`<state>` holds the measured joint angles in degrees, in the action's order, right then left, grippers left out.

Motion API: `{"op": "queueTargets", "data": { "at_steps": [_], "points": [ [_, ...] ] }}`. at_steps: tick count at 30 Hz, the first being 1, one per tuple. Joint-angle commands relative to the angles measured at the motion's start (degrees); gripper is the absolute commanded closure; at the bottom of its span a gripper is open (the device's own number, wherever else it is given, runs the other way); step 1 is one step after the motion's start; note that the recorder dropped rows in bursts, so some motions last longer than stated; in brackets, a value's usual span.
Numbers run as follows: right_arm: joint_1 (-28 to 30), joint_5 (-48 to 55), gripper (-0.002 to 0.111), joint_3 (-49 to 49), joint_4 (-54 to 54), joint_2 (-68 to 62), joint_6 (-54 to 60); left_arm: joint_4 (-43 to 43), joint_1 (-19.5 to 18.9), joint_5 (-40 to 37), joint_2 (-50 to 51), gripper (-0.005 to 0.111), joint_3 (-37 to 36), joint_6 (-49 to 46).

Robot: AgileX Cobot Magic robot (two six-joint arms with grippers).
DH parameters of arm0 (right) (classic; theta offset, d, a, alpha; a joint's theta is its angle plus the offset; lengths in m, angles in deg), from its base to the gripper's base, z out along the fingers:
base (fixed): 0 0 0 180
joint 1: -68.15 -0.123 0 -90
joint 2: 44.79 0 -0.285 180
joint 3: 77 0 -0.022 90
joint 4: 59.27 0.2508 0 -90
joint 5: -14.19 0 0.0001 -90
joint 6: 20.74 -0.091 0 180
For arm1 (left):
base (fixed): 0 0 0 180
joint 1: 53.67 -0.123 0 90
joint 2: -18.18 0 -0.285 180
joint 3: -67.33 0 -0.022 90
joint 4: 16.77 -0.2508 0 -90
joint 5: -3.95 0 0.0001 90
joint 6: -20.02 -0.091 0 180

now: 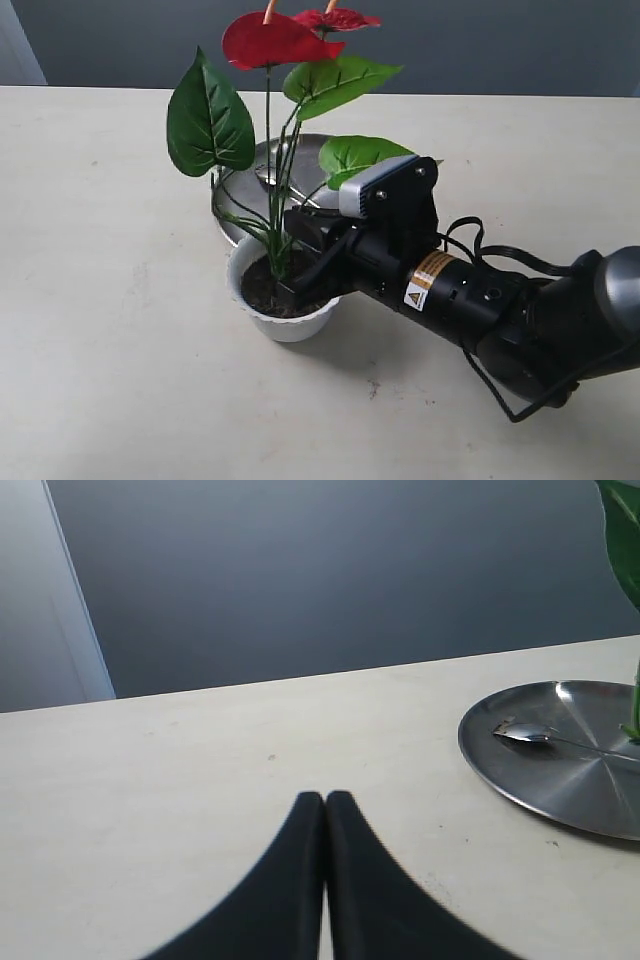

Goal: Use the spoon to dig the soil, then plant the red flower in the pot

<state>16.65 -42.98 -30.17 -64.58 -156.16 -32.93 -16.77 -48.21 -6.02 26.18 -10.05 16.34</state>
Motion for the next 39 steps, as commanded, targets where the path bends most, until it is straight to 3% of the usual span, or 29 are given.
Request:
{"op": "queueTargets", "data": {
  "at_steps": [1,6,15,39],
  "points": [
    [0.0,0.2,0.108,0.3,-4.0,0.4,-0.4,0.0,0.4,0.6,-0.2,0.106,0.2,0.0],
    [0.0,2.8,0.108,1.5,-5.3,0.5,-1.4,0.0,0.4,0.6,-0.2,0.106,0.2,0.0],
    [0.0,-6.8,0.108,10.4,-1.8,0.5,-1.4,0.0,0.4,0.6,-0.2,0.106,0.2,0.0],
    [0.0,-5.7,0.108,10.6,0.2,-1.1,-1.4,0.0,0.4,0.6,-0.2,0.106,0.2,0.0]
  ]
}}
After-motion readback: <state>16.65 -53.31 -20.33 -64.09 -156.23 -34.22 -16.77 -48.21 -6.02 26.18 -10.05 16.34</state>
